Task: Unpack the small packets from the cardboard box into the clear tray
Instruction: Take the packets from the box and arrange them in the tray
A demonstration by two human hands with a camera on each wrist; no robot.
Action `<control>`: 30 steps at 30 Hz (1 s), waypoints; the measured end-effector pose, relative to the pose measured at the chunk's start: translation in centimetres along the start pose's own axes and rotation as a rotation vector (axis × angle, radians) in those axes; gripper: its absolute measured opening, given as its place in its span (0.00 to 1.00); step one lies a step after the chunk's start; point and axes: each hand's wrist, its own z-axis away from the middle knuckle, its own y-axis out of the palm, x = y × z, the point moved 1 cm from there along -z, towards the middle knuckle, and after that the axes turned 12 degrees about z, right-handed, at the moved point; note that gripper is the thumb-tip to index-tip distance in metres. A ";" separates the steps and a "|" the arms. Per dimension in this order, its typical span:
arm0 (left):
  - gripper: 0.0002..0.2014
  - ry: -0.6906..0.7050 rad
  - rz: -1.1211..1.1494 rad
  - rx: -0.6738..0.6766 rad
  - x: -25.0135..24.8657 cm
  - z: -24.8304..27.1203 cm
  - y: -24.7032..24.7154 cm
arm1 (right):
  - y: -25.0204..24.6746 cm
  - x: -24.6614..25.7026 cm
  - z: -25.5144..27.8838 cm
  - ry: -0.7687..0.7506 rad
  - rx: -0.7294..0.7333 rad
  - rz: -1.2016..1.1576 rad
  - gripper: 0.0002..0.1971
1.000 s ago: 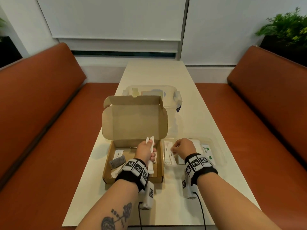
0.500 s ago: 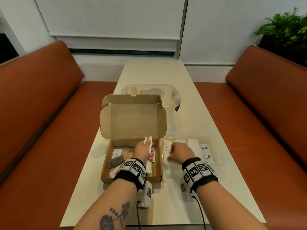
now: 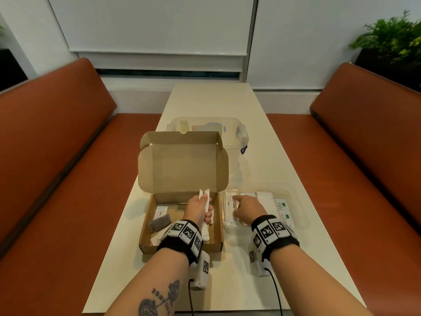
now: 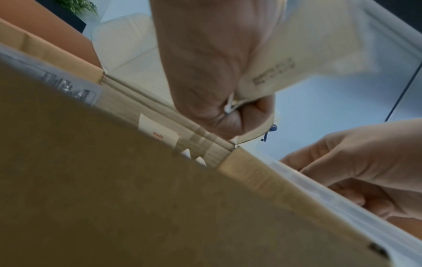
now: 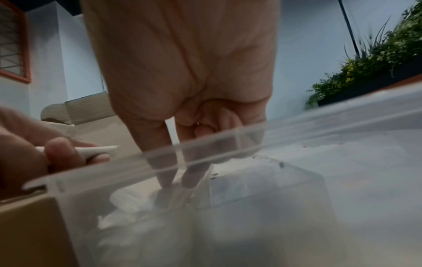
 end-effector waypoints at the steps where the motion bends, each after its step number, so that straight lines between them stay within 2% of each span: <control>1: 0.11 -0.002 -0.001 0.001 0.0 0.0 0.1 | 0.0 0.0 -0.1 -0.004 0.011 0.013 0.24; 4: 0.11 -0.008 0.002 0.004 0.0 0.1 0.2 | -0.1 0.1 -0.3 -0.011 0.037 0.025 0.28; 7: 0.11 -0.013 0.025 0.009 -0.1 0.4 0.4 | -0.1 0.1 -0.2 -0.009 0.002 -0.002 0.27; 9: 0.11 -0.015 0.056 0.005 -0.2 0.4 0.6 | -0.3 0.3 0.1 -0.008 -0.099 -0.056 0.18; 11: 0.10 -0.017 0.113 -0.019 -0.2 0.3 0.7 | -0.6 0.9 0.6 -0.040 -0.201 -0.138 0.06; 12: 0.10 -0.014 0.142 -0.035 -0.2 0.2 0.7 | -0.7 1.3 0.9 -0.073 -0.210 -0.184 0.05; 15: 0.09 0.018 0.172 -0.086 -0.2 -0.1 0.8 | -0.8 2.5 1.8 -0.178 -0.125 -0.315 0.12; 19: 0.08 0.075 0.148 -0.135 -0.1 -0.3 0.7 | -0.6 3.4 2.4 -0.239 0.002 -0.394 0.13; 22: 0.08 0.091 0.168 -0.140 0.0 -0.3 0.8 | -0.3 3.3 2.4 -0.243 0.031 -0.409 0.15; 30: 0.10 0.070 0.159 -0.135 0.1 -0.3 0.9 | -1.3 1.2 2.7 -0.192 0.105 -0.463 0.06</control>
